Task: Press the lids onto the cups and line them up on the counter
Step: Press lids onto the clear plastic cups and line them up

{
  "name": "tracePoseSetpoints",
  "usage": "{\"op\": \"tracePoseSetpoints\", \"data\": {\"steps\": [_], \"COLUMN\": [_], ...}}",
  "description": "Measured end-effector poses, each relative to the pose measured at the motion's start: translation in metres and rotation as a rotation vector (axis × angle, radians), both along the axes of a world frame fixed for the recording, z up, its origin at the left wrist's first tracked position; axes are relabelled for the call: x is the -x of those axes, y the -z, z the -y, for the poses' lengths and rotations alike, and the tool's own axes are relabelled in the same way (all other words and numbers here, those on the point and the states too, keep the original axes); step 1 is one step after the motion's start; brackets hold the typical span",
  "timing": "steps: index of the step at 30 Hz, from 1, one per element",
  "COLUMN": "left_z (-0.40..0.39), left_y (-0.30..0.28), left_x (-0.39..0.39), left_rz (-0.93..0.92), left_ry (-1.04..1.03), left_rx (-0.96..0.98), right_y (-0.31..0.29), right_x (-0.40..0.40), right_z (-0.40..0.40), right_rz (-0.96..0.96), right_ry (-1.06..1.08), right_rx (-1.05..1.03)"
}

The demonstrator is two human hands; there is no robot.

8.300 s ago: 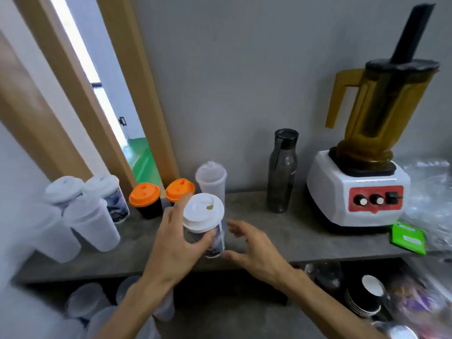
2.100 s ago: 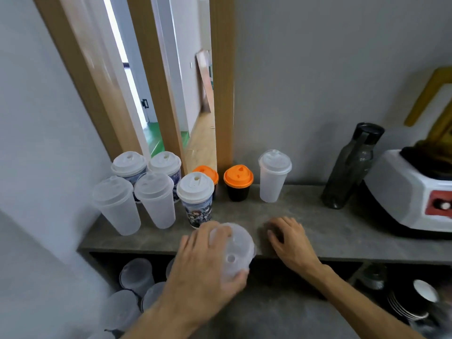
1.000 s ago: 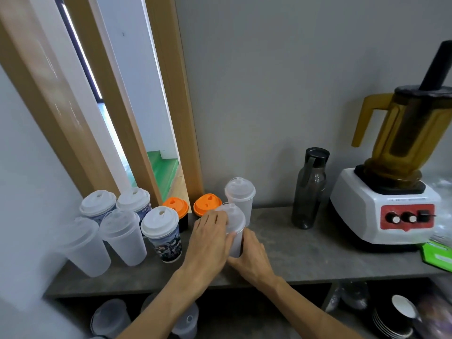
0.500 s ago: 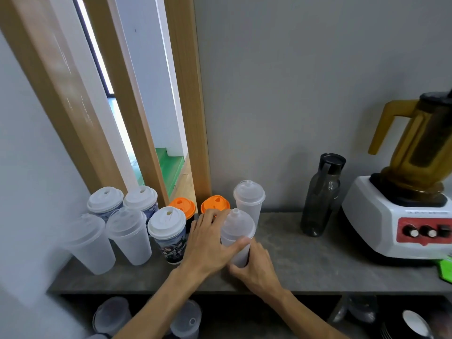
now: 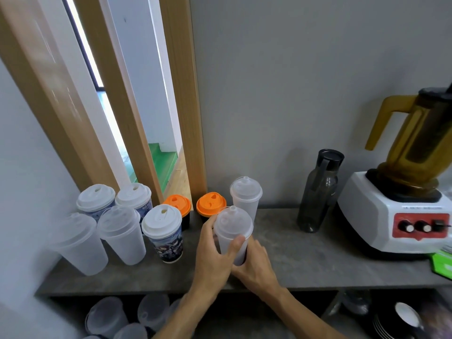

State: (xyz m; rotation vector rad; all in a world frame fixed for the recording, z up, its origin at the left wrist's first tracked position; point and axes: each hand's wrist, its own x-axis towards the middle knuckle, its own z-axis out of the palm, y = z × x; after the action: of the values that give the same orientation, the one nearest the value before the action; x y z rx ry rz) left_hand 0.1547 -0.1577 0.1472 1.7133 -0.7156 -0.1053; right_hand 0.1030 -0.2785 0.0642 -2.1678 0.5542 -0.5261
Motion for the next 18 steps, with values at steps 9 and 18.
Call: {"op": "tracePoseSetpoints", "data": {"steps": [9, 18], "left_z": [-0.006, -0.007], "left_y": [-0.001, 0.001], "left_x": [0.001, 0.001], "left_rz": [-0.091, -0.218], "left_ry": [0.104, 0.144], "left_rx": [0.071, 0.19], "right_y": [-0.006, -0.004], "right_x": [0.003, 0.004], "right_z": [-0.003, -0.002], "right_rz": [-0.015, 0.005], "right_ry": [0.014, 0.009], "right_rx": [0.0, -0.024]}}
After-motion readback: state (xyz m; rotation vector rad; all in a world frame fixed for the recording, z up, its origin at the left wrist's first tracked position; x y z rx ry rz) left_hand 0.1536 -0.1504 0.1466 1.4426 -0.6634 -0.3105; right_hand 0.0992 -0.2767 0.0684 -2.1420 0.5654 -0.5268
